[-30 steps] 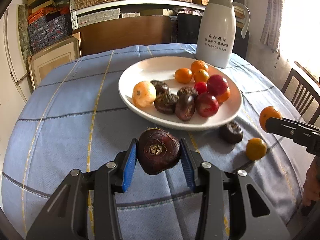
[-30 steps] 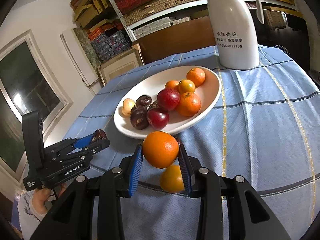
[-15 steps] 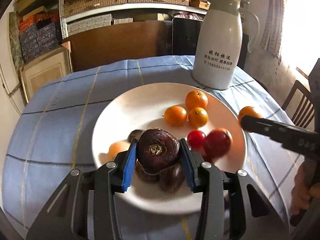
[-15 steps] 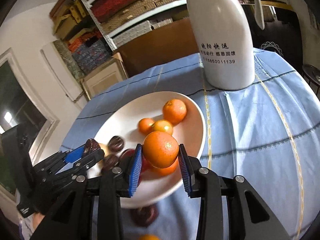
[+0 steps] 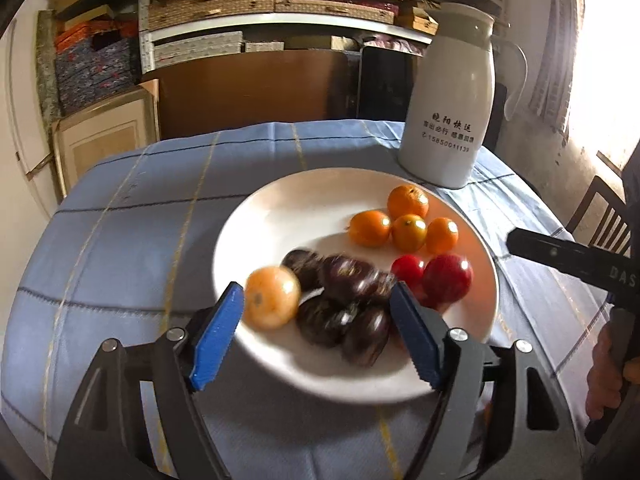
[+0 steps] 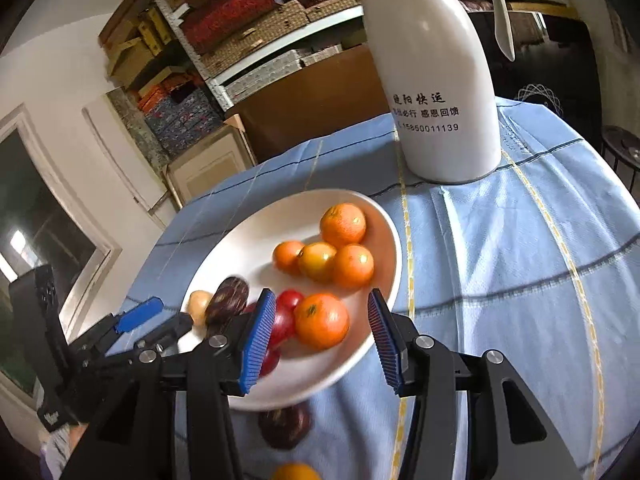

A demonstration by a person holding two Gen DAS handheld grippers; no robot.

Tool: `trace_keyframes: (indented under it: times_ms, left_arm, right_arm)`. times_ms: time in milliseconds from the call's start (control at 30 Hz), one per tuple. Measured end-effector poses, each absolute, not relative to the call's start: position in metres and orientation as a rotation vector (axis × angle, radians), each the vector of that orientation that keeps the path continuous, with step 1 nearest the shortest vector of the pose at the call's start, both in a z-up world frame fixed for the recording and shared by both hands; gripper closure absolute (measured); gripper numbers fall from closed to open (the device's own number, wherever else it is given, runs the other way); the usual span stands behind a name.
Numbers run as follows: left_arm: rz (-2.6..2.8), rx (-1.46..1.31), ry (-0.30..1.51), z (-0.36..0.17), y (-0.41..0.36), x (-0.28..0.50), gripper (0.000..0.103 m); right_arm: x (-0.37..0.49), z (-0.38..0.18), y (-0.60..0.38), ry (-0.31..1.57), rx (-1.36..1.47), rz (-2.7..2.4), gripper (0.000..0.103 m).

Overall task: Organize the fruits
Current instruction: 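Lower both held fruits onto the white plate and open both grippers, then grasp the last orange with the right gripper while the left gripper grasps the last dark brown fruit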

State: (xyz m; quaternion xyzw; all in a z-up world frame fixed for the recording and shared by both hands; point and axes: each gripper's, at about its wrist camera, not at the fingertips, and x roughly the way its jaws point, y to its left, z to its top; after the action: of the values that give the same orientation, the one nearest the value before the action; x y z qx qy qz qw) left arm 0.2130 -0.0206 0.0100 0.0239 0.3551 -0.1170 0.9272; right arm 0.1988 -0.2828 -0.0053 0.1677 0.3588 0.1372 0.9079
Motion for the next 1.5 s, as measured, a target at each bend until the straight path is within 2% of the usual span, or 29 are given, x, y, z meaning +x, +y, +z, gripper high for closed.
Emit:
trace_keyframes:
  times_ms: [67,233,333,367,433,800,833,867,900,1167,1500]
  left_arm:
    - [-0.221,0.038,0.726,0.007,-0.012,0.201,0.024]
    - [-0.233,0.019,0.755,-0.004,-0.004,0.173,0.024]
    - [-0.238,0.058,0.744,-0.006,-0.010,0.154,0.023]
    - [-0.236,0.067,0.739,-0.006,-0.011,0.149,0.020]
    - [-0.227,0.086,0.728,-0.008,-0.012,0.135,0.016]
    - [-0.239,0.129,0.747,-0.016,-0.020,0.113,0.015]
    - [-0.244,0.137,0.750,-0.017,-0.022,0.114,0.015]
    - [-0.249,0.144,0.753,-0.018,-0.024,0.114,0.015]
    - [-0.256,0.154,0.757,-0.020,-0.028,0.113,0.015]
    - [-0.313,0.186,0.801,-0.028,-0.070,0.120,0.015]
    - [-0.254,0.228,0.830,-0.042,-0.134,0.149,0.015]
  right_arm:
    - [0.186,-0.009,-0.280,0.749,0.339,0.296,0.054]
    - [0.148,-0.018,-0.272,0.764,0.298,0.328,0.053]
    - [0.126,-0.021,-0.268,0.765,0.263,0.344,0.045]
    - [0.120,-0.022,-0.266,0.767,0.248,0.349,0.043]
    - [0.107,-0.026,-0.259,0.777,0.209,0.361,0.043]
    - [0.099,-0.046,-0.231,0.848,0.048,0.333,0.042]
    - [0.099,-0.047,-0.231,0.848,0.048,0.335,0.048]
    - [0.100,-0.048,-0.232,0.850,0.052,0.341,0.064]
    - [0.101,-0.048,-0.233,0.854,0.059,0.344,0.066]
    - [0.100,-0.017,-0.285,0.739,0.255,0.289,0.066]
    - [0.101,-0.011,-0.317,0.712,0.394,0.275,0.066]
